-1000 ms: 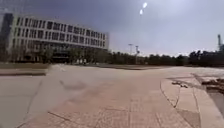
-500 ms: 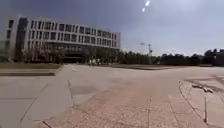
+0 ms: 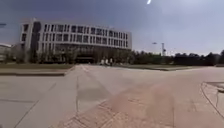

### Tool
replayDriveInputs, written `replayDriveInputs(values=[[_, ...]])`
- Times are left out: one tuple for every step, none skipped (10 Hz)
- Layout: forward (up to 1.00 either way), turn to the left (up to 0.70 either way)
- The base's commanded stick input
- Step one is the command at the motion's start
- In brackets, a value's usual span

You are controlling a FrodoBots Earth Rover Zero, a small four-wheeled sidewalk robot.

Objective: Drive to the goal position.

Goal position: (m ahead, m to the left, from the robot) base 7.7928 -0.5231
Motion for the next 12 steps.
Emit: replayDriveInputs(values=[[0.70,-0.01],[0.70,-0.01],[0.70,-0.01],[0.70,-0.01],[0.70,-0.01],[0.70,-0.01],[0.70,-0.01],[0.70,-0.01],[0.70,-0.01],[0.70,-0.01],[0.70,-0.01],[0.70,-0.01]])
